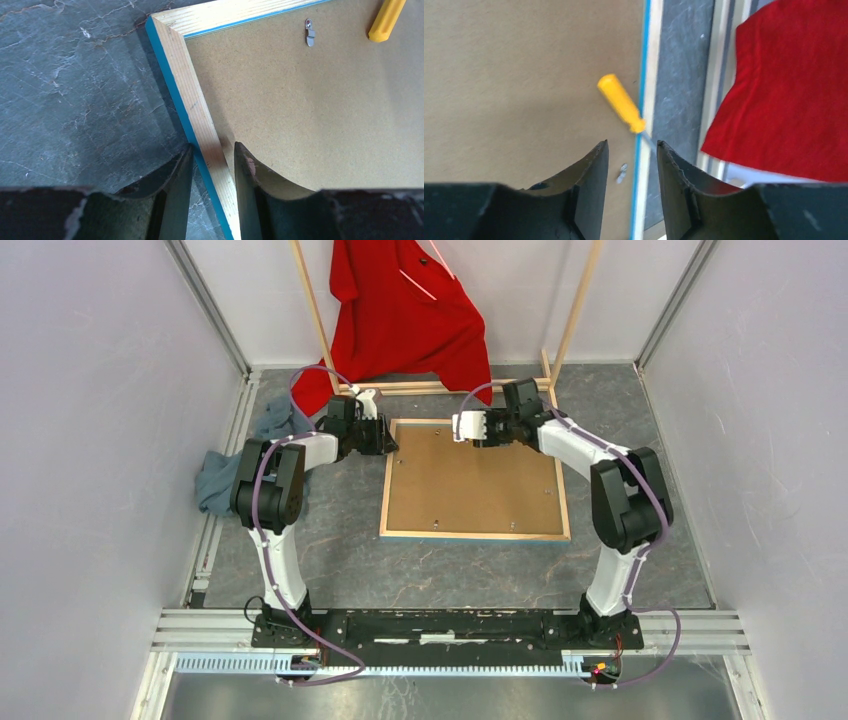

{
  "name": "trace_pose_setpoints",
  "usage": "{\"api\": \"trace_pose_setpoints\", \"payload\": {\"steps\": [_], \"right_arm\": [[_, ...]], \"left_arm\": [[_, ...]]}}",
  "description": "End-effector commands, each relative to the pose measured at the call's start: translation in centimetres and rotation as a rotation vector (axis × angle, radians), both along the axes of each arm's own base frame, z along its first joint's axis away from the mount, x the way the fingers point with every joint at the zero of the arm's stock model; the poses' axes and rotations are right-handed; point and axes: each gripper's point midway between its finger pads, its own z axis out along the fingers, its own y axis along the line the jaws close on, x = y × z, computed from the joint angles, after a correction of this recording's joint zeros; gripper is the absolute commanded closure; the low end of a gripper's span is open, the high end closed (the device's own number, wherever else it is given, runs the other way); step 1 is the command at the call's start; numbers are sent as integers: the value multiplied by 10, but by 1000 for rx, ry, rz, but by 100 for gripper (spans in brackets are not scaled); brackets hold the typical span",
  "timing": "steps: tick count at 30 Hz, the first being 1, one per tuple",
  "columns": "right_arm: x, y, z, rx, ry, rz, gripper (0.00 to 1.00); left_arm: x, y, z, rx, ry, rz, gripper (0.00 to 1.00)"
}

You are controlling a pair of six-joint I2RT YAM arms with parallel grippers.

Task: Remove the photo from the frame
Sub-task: Pick up the screwdriver from the photo frame.

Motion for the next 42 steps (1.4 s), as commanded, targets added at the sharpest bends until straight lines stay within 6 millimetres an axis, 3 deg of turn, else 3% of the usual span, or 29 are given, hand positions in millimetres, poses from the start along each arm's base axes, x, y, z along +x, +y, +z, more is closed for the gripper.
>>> {"api": "trace_pose_setpoints", "payload": {"steps": [1, 4, 10, 23, 42], "right_arm": [[35, 12, 17, -145, -125, 84, 54], [41, 16, 11, -196, -130, 130, 50], [30, 13, -7, -299, -111, 234, 46], [26, 17, -35, -372, -105, 255, 41], [43, 26, -52, -430, -130, 216, 43]], "left_arm": [[-12, 1, -22, 24, 70, -13, 57], [-13, 1, -22, 24, 70, -14, 57], [-13, 1, -22, 21, 72, -15, 57], [-12, 1, -22, 19, 75, -15, 57], [-12, 2, -22, 13, 74, -15, 57]]}}
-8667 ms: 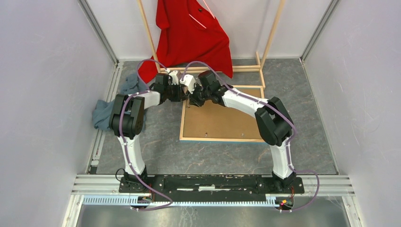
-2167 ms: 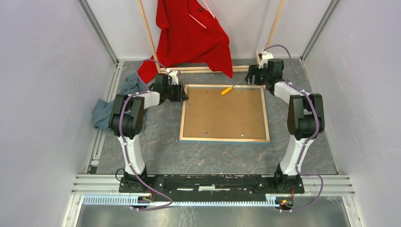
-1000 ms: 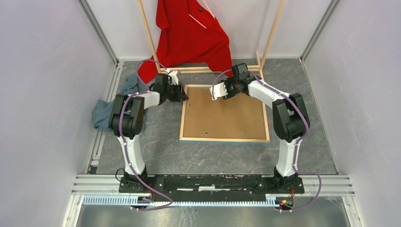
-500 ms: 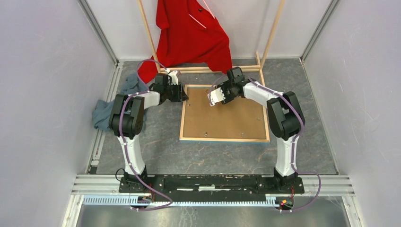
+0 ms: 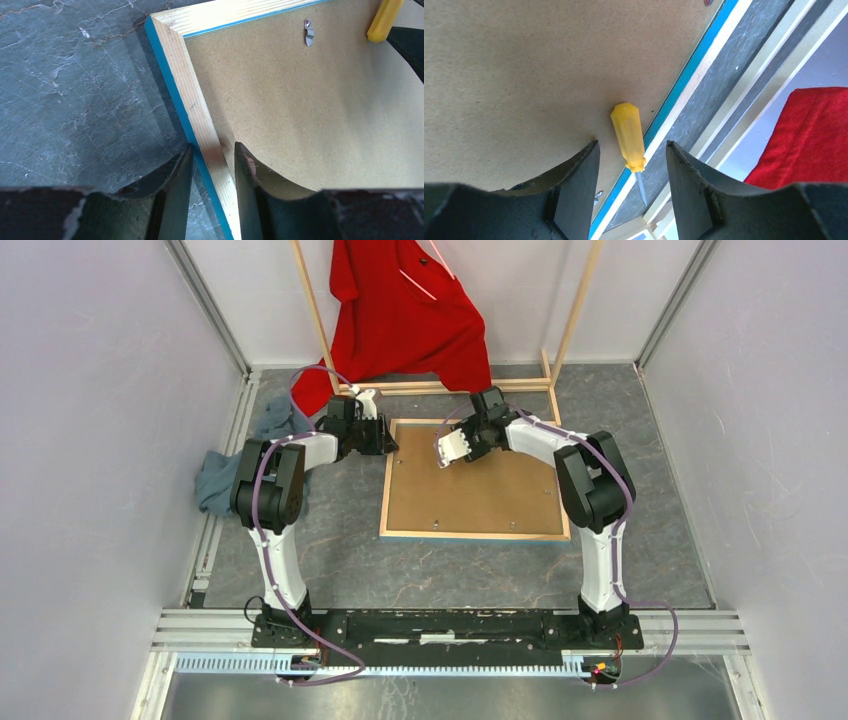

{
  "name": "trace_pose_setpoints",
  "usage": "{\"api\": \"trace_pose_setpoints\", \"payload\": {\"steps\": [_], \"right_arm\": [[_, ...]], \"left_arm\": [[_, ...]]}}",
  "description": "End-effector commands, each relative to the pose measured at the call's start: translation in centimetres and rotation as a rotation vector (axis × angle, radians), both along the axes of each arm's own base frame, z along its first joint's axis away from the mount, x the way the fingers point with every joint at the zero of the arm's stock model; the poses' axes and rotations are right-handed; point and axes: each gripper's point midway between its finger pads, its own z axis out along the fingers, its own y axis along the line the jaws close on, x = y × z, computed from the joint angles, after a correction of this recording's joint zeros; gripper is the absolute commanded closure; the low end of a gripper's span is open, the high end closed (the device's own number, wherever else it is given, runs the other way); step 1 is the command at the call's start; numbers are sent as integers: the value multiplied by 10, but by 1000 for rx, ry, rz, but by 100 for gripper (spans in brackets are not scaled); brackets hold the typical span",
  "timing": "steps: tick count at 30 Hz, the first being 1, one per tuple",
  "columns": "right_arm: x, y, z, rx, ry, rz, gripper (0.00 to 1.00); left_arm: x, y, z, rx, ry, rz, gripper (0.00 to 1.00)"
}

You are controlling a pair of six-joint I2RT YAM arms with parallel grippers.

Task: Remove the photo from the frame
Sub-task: Pick up the screwdriver from the photo frame.

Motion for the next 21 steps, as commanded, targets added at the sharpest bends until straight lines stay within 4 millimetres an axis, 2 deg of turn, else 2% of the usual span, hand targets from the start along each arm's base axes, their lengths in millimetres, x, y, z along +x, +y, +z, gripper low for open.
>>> {"api": "trace_pose_setpoints", "payload": {"steps": [1, 10, 13, 17, 21], "right_arm": [[12, 7, 0, -4, -25, 3, 42], [23, 11, 3, 7, -62, -21, 46], [24, 11, 1, 2, -60, -22, 56], [25, 10, -1, 4, -55, -29, 75], [27, 11, 9, 16, -79, -33, 75]], "left_arm": [[-12, 2, -22, 16, 75, -13, 57], [-11, 2, -23, 12, 77, -11, 57], [-11, 3, -22, 11, 77, -10, 57], [-11, 3, -23, 11, 78, -10, 57], [-11, 3, -24, 12, 80, -9, 56]]}}
